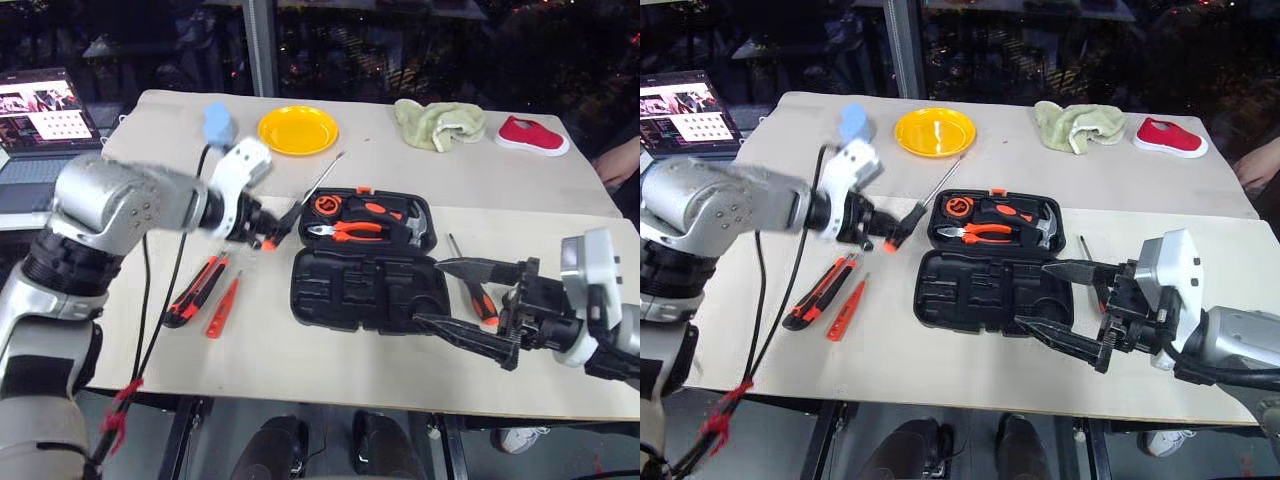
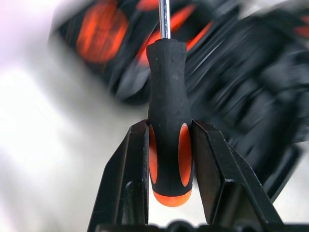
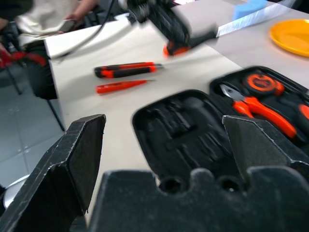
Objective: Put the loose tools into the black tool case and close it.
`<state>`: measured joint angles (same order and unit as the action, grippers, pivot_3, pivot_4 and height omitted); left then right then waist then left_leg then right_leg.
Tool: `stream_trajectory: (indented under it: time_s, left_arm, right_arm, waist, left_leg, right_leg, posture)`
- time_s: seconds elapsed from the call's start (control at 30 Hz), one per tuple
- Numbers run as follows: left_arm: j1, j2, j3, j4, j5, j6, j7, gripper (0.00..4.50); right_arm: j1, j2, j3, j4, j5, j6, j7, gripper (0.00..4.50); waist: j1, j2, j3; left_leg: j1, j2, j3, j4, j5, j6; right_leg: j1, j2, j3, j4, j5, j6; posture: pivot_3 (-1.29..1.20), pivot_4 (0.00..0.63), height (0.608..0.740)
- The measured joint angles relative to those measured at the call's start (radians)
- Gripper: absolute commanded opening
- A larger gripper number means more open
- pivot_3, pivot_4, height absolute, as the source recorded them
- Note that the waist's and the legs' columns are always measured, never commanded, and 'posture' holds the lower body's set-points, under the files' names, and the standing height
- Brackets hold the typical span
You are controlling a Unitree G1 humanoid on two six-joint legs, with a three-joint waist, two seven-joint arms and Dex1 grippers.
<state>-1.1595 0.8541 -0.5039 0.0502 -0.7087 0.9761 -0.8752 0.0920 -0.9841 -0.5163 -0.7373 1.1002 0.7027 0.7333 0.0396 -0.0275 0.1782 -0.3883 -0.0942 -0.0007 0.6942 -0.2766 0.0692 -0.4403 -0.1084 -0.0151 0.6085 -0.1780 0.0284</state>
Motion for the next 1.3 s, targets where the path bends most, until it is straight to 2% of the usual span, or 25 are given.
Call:
stream_trajectory:
  time_s: [0.1,0.2,0.33,0.43,0.5,0.73,1.03,1.1,1.13,1.3]
  left_arm:
    - [-0.033,-0.045,-0.129,0.084,0.175,-0.230,-0.273,0.88]
    - [-0.058,-0.119,-0.234,0.206,0.365,-0.465,-0.446,0.88]
    - [-0.085,-0.256,-0.266,0.412,0.546,-0.650,-0.494,0.88]
    - [-0.116,-0.362,-0.272,0.565,0.659,-0.790,-0.478,0.88]
    - [-0.136,-0.425,-0.271,0.667,0.727,-0.876,-0.459,0.88]
    - [-0.176,-0.523,-0.220,0.843,0.823,-0.955,-0.470,0.88]
    - [-0.176,-0.569,-0.163,0.896,0.896,-0.901,-0.499,0.88]
    - [-0.176,-0.577,-0.148,0.897,0.903,-0.872,-0.504,1.84]
    - [-0.176,-0.580,-0.141,0.897,0.905,-0.863,-0.511,2.05]
    - [-0.177,-0.580,-0.089,0.875,0.907,-0.862,-0.518,3.98]
  right_arm:
    - [-0.007,0.000,-0.006,0.024,-0.012,0.000,-0.017,4.50]
    - [-0.007,0.012,-0.008,0.033,-0.026,0.000,-0.043,4.50]
    - [-0.008,0.040,-0.011,0.030,-0.034,0.000,-0.094,4.50]
    - [-0.001,0.065,-0.019,0.016,-0.034,0.000,-0.142,4.50]
    - [0.026,0.075,-0.038,-0.006,-0.029,0.000,-0.162,4.50]
    - [0.083,0.081,-0.092,-0.024,-0.018,0.001,-0.185,4.50]
    - [0.086,0.088,-0.091,-0.035,-0.019,0.000,-0.201,4.50]
    - [0.082,0.090,-0.088,-0.035,-0.020,0.000,-0.202,4.50]
    - [0.081,0.091,-0.086,-0.035,-0.021,0.000,-0.202,4.50]
    - [0.081,0.097,-0.076,-0.033,-0.031,-0.001,-0.194,4.50]
  waist:
    - [0.000,0.000,0.000]
    - [-0.001,0.000,0.000]
    - [0.001,0.000,0.000]
    - [0.002,0.000,0.000]
    - [0.004,0.000,0.000]
    - [0.007,0.000,0.000]
    - [0.002,0.000,0.000]
    - [0.002,0.000,0.000]
    - [0.003,0.000,0.000]
    - [0.004,0.000,0.000]
  left_leg:
    - [-0.001,0.001,0.000,0.001,0.001,0.003]
    - [-0.002,0.002,0.000,0.001,0.004,0.012]
    - [-0.008,0.002,0.000,0.007,0.000,0.021]
    - [-0.023,0.002,0.001,0.016,-0.001,0.024]
    - [-0.027,0.001,0.001,0.020,-0.001,0.025]
    - [-0.027,-0.001,0.003,0.026,-0.004,0.032]
    - [-0.027,-0.001,0.004,0.029,-0.005,0.034]
    - [-0.027,-0.001,0.005,0.029,-0.005,0.034]
    - [-0.027,-0.001,0.005,0.029,-0.005,0.034]
    - [-0.027,-0.001,0.005,0.032,-0.006,0.035]
  right_leg:
    - [0.000,-0.003,0.000,0.000,0.000,0.000]
    - [-0.001,-0.004,0.001,0.000,0.000,-0.001]
    - [-0.004,-0.004,0.000,0.000,0.001,0.001]
    - [-0.017,-0.003,0.000,0.003,0.003,0.004]
    - [-0.019,-0.001,-0.001,0.003,0.004,0.006]
    - [-0.016,0.000,-0.001,0.001,0.007,0.012]
    - [-0.016,0.001,0.000,0.003,0.008,0.013]
    - [-0.016,0.001,0.000,0.003,0.008,0.013]
    - [-0.016,0.001,-0.001,0.003,0.008,0.013]
    - [-0.015,0.000,0.000,0.003,0.009,0.014]
  posture:
    - [0.00,0.150,0.740]
    - [0.00,0.150,0.740]
    - [0.00,0.150,0.740]
    - [0.00,0.150,0.740]
    - [0.00,0.150,0.740]
    - [0.00,0.150,0.740]
    - [0.00,0.150,0.740]
    - [0.00,0.150,0.740]
    - [0.00,0.150,0.740]
    - [0.00,0.150,0.740]
